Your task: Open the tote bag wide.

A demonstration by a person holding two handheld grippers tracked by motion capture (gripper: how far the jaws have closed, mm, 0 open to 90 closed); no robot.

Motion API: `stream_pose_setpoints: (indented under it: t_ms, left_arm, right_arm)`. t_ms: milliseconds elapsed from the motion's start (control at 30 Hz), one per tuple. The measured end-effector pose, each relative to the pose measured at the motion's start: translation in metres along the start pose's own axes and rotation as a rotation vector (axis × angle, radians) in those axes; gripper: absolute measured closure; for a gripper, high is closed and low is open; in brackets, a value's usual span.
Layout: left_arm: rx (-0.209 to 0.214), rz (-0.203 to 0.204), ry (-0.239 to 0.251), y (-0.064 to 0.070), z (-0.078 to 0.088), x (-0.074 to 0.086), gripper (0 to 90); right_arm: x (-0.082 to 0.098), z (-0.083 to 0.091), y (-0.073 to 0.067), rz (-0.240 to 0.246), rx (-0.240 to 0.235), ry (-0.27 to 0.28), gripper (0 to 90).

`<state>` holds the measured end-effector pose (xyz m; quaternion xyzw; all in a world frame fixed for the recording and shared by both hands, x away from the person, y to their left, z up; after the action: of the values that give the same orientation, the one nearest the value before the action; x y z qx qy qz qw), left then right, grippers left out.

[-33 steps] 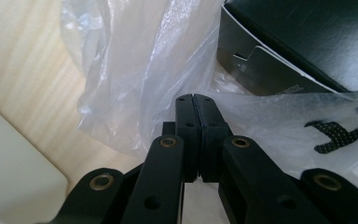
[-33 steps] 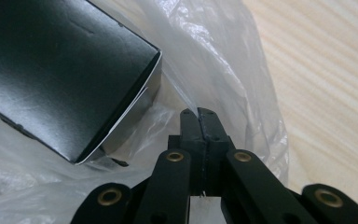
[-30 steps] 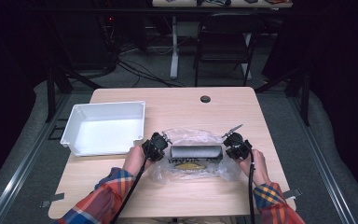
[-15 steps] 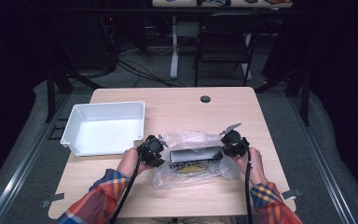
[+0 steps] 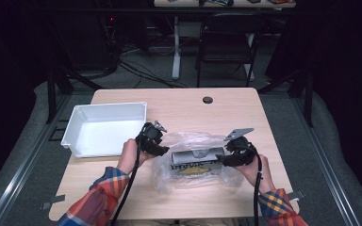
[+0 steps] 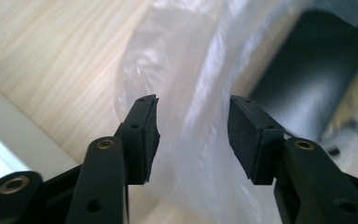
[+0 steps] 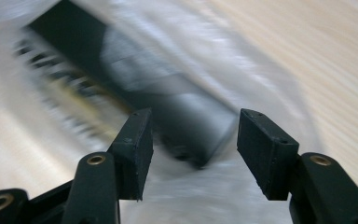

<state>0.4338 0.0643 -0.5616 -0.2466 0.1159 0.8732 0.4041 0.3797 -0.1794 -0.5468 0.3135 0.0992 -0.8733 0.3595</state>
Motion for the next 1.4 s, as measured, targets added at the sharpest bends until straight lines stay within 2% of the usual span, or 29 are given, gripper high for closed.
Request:
stream_pose_setpoints:
  t_ms: [100, 167, 267, 367, 500, 533, 600, 700, 800, 933, 1000, 1033, 1100, 1133, 1267, 1400]
  left_arm:
    - [0.02, 0.008, -0.017, 0.002, -0.012, -0.003, 49.0]
    - [0.032, 0.01, -0.026, 0.002, -0.019, -0.003, 50.8]
    - [0.046, 0.008, -0.036, 0.001, -0.027, -0.004, 62.1]
    - [0.084, 0.004, -0.053, 0.003, -0.035, -0.003, 72.3]
    - [0.097, -0.016, -0.07, 0.007, -0.043, -0.001, 84.7]
    - [0.094, -0.02, -0.076, 0.008, -0.044, -0.001, 87.1]
    - [0.07, -0.028, -0.073, 0.007, -0.046, -0.001, 89.3]
    - [0.007, -0.031, -0.063, 0.005, -0.047, -0.003, 89.9]
    - [-0.05, -0.033, -0.054, 0.002, -0.048, -0.005, 90.0]
    - [-0.102, -0.031, -0.051, -0.006, -0.047, -0.003, 90.0]
    - [-0.112, -0.025, -0.046, -0.008, -0.047, -0.003, 90.0]
    - [-0.138, -0.03, -0.039, -0.01, -0.047, -0.004, 90.0]
    - [-0.153, -0.036, -0.046, -0.011, -0.045, -0.004, 90.0]
    - [-0.17, -0.04, -0.041, -0.012, -0.045, -0.004, 90.0]
    - [-0.228, -0.063, -0.058, -0.016, -0.046, -0.004, 89.9]
    - [-0.205, -0.05, -0.058, -0.015, -0.049, -0.003, 86.6]
  right_arm:
    - [0.005, -0.008, -0.023, 0.06, -0.064, -0.012, 44.7]
    - [0.009, -0.016, -0.036, 0.11, -0.084, -0.031, 44.7]
    - [0.01, -0.029, -0.051, 0.169, -0.092, -0.032, 45.9]
    - [0.007, -0.039, -0.057, 0.206, -0.048, -0.038, 51.9]
    - [0.004, -0.043, -0.055, 0.193, -0.021, -0.01, 67.5]
    - [0.005, -0.043, -0.053, 0.2, -0.016, -0.025, 71.2]
    - [0.006, -0.048, -0.051, 0.196, -0.012, -0.042, 78.4]
    - [0.01, -0.056, -0.046, 0.193, -0.003, -0.069, 89.9]
    - [0.014, -0.061, -0.043, 0.18, 0.002, -0.086, 90.0]
    - [0.021, -0.062, -0.041, 0.19, 0.006, -0.129, 90.0]
    - [0.026, -0.06, -0.041, 0.185, -0.01, -0.153, 90.0]
    - [0.028, -0.06, -0.042, 0.174, -0.014, -0.154, 90.0]
    - [0.034, -0.058, -0.041, 0.175, -0.019, -0.178, 90.0]
    - [0.037, -0.057, -0.04, 0.18, -0.022, -0.2, 90.0]
    - [0.046, -0.051, -0.035, 0.168, -0.026, -0.233, 90.0]
    - [0.05, -0.046, -0.031, 0.133, -0.052, -0.234, 90.0]
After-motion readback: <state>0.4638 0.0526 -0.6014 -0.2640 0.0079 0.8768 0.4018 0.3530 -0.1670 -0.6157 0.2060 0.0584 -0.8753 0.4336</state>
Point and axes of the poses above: each handheld gripper's, and its own axes: z roughly backward along the jaws, x roughly out of its underside, y roughly to its right, the point moved 7 cm from there along -z, roughly forward along the jaws
